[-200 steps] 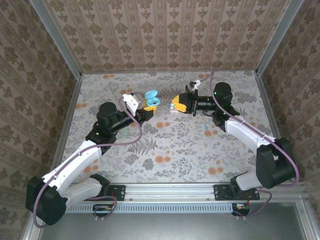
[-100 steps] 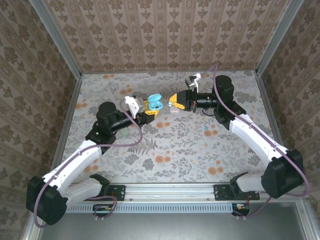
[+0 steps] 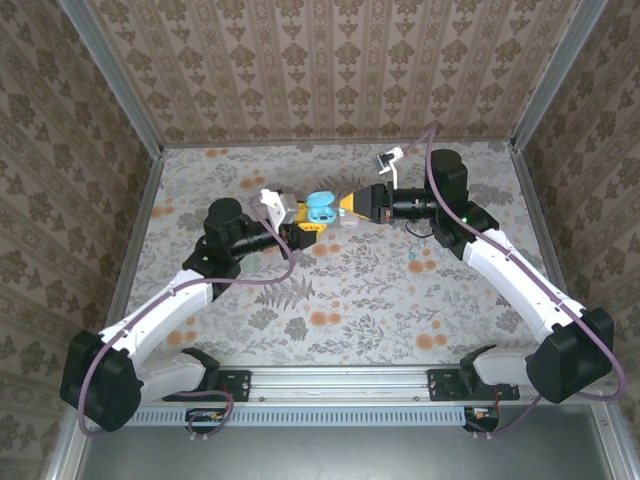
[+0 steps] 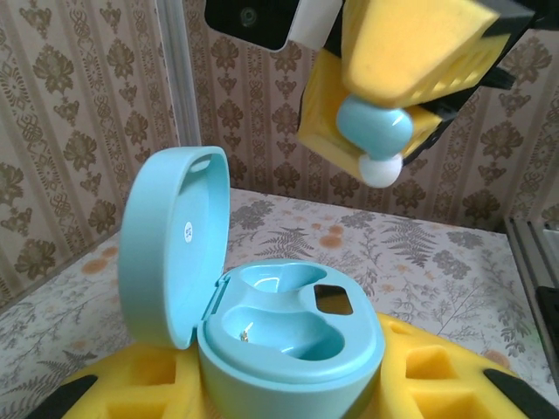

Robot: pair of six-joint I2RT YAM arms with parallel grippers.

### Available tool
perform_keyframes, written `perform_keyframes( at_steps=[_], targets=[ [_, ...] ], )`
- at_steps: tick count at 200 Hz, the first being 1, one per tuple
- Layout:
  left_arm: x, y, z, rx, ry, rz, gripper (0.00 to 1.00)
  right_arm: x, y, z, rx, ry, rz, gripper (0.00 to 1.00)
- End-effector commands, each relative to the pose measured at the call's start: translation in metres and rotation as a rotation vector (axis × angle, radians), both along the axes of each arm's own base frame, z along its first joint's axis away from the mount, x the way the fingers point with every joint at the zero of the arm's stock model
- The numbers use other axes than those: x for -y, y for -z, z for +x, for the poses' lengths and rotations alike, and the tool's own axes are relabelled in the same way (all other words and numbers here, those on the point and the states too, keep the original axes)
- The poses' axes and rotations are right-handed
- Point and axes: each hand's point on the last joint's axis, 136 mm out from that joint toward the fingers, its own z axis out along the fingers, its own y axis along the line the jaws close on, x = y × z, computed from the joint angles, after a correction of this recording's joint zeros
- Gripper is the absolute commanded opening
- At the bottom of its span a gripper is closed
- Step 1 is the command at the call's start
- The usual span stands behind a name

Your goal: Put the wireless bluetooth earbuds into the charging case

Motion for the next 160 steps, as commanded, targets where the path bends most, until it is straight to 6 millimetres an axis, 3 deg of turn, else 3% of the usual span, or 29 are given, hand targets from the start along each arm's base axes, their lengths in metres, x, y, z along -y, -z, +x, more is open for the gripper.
perform_keyframes(
  at_steps=[1, 89, 160],
  targets=[
    [0.003, -0.030, -0.005, 0.046, 0.047, -0.057, 0.26, -0.003, -0.004, 0.004, 0.036, -0.001, -0.008, 0.22],
    [0.011, -0.030, -0.008, 0.035, 0.079, -0.043, 0.26, -0.008, -0.010, 0.005, 0.048, -0.002, 0.017, 0.22],
    [0.014, -0.032, -0.014, 0.033, 0.115, -0.038, 0.26, -0.009, 0.000, 0.014, 0.034, 0.035, -0.010, 0.22]
  ],
)
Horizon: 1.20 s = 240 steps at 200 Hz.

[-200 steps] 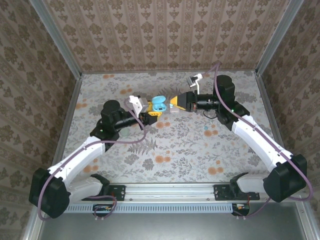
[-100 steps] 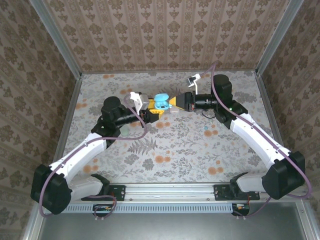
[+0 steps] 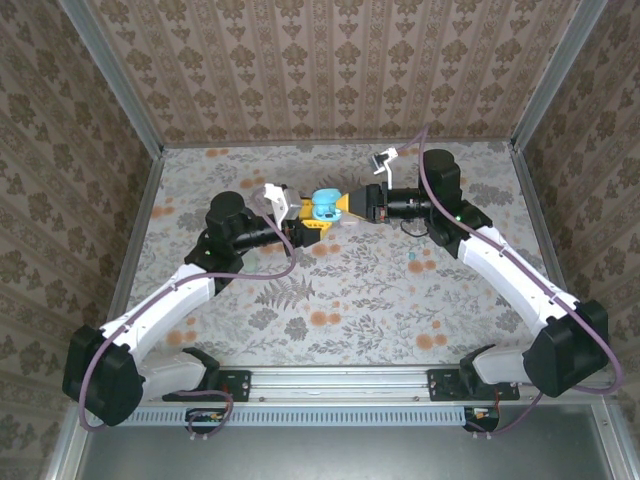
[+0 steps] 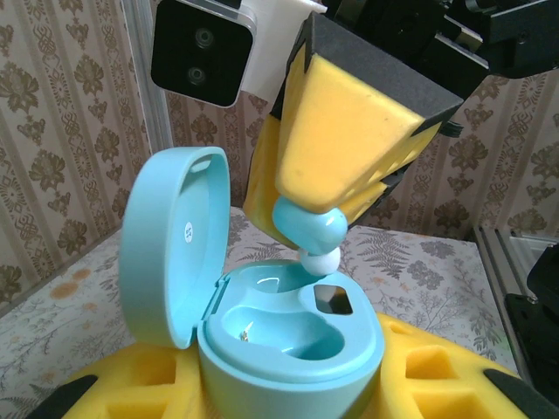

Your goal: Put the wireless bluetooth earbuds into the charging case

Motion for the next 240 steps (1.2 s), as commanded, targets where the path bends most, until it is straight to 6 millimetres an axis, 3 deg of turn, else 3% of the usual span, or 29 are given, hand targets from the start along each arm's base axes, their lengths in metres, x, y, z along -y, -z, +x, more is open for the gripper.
perform_keyframes(
  at_steps=[1, 95, 240],
  targets=[
    [0.004, -0.019, -0.008, 0.038, 0.048, -0.025, 0.26, -0.002, -0.008, 0.008, 0.029, 0.031, 0.000, 0.22],
    [0.005, -0.027, -0.009, 0.043, 0.056, -0.045, 0.26, 0.004, 0.021, 0.009, -0.002, 0.061, -0.145, 0.23],
    [0.005, -0.023, -0.005, 0.035, 0.033, -0.033, 0.26, 0.009, 0.006, 0.011, 0.014, 0.113, -0.153, 0.38]
  ],
)
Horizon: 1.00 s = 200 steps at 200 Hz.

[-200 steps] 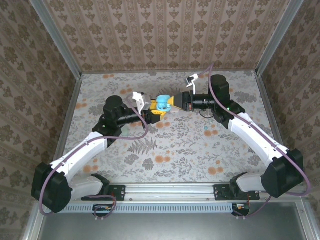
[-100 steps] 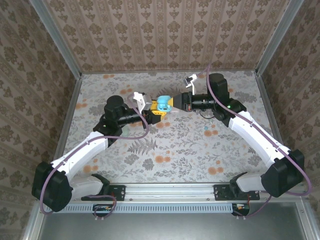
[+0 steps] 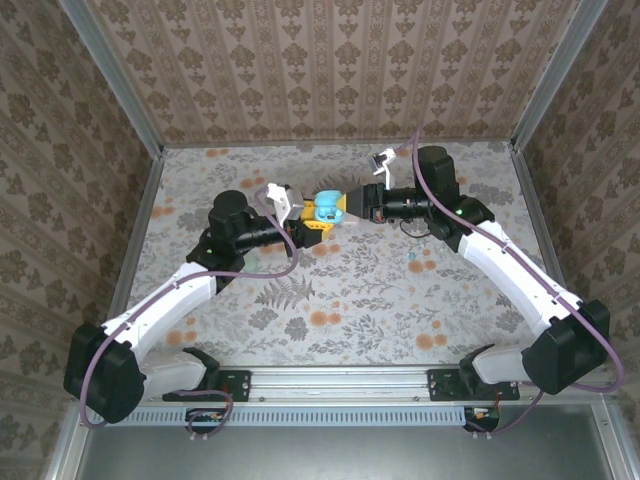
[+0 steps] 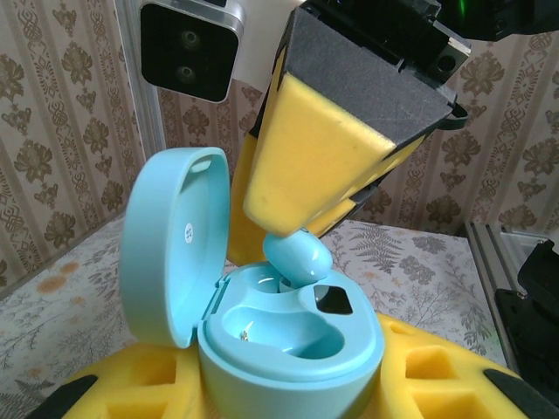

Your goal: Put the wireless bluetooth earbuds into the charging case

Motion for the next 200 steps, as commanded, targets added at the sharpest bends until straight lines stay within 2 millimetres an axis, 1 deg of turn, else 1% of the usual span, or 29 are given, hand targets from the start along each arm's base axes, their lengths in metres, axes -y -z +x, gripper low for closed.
perform_keyframes(
  at_steps=[1, 97, 125, 155, 200],
  targets=[
    [0.002, -0.026, -0.004, 0.052, 0.018, -0.043, 0.26, 0.002, -0.011, 0.000, 0.011, 0.025, -0.002, 0.38],
    [0.003, -0.019, -0.001, 0.045, 0.004, -0.014, 0.26, 0.005, -0.030, -0.011, 0.051, 0.031, 0.017, 0.46],
    [0.003, -0.017, 0.000, 0.041, 0.000, -0.003, 0.26, 0.006, -0.033, -0.013, 0.059, 0.035, 0.018, 0.47],
    [0.004, -0.014, 0.001, 0.042, -0.006, 0.007, 0.26, 0.007, -0.037, -0.016, 0.064, 0.036, 0.021, 0.40],
    [0.005, -0.013, 0.001, 0.041, -0.006, 0.011, 0.26, 0.007, -0.033, -0.017, 0.052, 0.040, 0.010, 0.32]
  ],
)
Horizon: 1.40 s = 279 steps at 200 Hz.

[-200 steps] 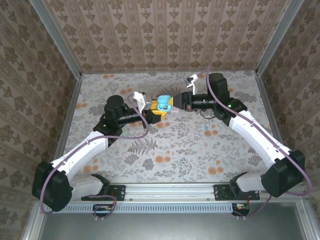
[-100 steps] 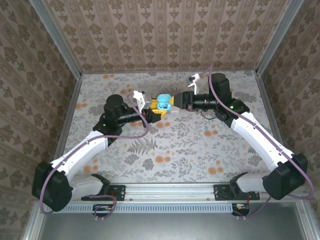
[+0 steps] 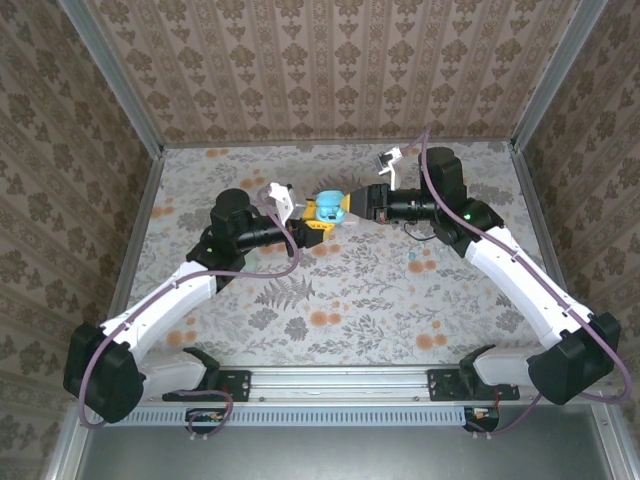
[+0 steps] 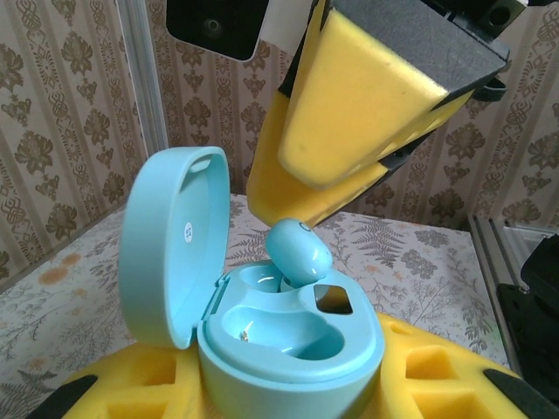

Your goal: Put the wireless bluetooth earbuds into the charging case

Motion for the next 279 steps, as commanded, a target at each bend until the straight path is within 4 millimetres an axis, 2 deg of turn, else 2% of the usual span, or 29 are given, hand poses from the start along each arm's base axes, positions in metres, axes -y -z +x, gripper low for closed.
perform_keyframes(
  at_steps=[1, 32, 180, 243, 279],
  targets=[
    [0.002, -0.015, 0.001, 0.050, 0.003, -0.015, 0.26, 0.002, -0.019, -0.007, 0.028, 0.009, 0.013, 0.31],
    [0.003, -0.016, 0.000, 0.051, 0.004, -0.016, 0.26, 0.000, -0.017, -0.007, 0.022, 0.002, 0.011, 0.28],
    [0.003, -0.019, -0.001, 0.054, 0.007, -0.026, 0.26, -0.011, -0.014, -0.003, 0.008, -0.021, 0.013, 0.29],
    [0.001, -0.019, 0.004, 0.067, -0.030, -0.026, 0.26, 0.000, -0.021, -0.005, 0.030, 0.037, -0.007, 0.34],
    [0.001, -0.019, 0.005, 0.070, -0.035, -0.026, 0.26, 0.011, -0.015, -0.002, 0.019, 0.117, -0.055, 0.36]
  ],
)
